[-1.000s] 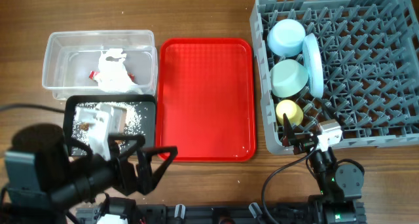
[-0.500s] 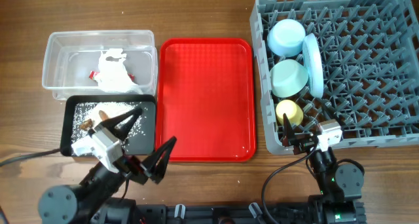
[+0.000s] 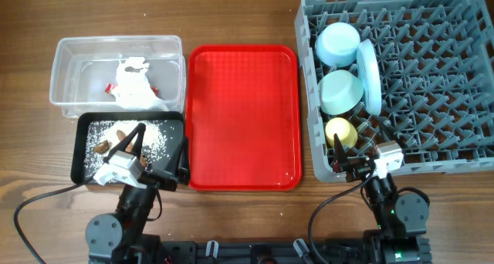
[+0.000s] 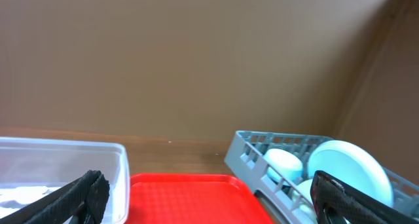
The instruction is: Sort waste into correct bins and load items into the dishwasher rack
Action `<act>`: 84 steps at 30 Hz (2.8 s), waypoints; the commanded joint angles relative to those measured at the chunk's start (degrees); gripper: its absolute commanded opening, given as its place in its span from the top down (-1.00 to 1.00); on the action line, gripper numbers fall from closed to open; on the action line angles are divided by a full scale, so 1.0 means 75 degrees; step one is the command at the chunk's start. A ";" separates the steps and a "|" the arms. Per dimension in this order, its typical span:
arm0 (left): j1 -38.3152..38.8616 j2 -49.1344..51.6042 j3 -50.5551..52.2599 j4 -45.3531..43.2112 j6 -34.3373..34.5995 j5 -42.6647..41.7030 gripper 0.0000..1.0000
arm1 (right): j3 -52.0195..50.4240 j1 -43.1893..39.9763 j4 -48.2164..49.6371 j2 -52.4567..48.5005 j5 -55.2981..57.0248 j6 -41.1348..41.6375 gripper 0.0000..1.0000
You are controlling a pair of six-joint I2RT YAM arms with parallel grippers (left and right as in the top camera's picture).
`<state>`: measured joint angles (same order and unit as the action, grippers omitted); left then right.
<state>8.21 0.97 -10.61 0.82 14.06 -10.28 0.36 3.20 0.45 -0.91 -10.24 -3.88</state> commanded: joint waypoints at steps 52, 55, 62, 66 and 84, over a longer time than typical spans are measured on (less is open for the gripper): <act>-0.1647 -0.0108 0.1373 0.0411 -0.2477 0.0495 -1.00 | -0.0009 -0.0029 0.0047 0.0035 0.0006 0.0134 -0.99; -0.1647 -0.0108 0.1373 0.0411 -0.2477 0.0495 -1.00 | -0.0009 -0.0029 0.0047 0.0035 0.0009 0.0131 -0.99; -0.1647 -0.0108 0.1373 0.0411 -0.2477 0.0495 -1.00 | -0.0009 -0.0029 0.0047 0.0035 0.0009 0.0131 -0.99; -0.1647 -0.0108 0.1373 0.0411 -0.2477 0.0495 -0.99 | -0.0009 -0.0029 0.0047 0.0035 0.0006 0.0128 -0.99; -0.1647 -0.0108 0.1373 0.0411 -0.2477 0.0495 -1.00 | -0.0009 -0.0029 0.0047 0.0035 0.0006 0.0131 -0.99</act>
<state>-3.77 0.80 -0.49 3.44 -3.81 -6.44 0.36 3.20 0.45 -0.89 -10.24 -3.88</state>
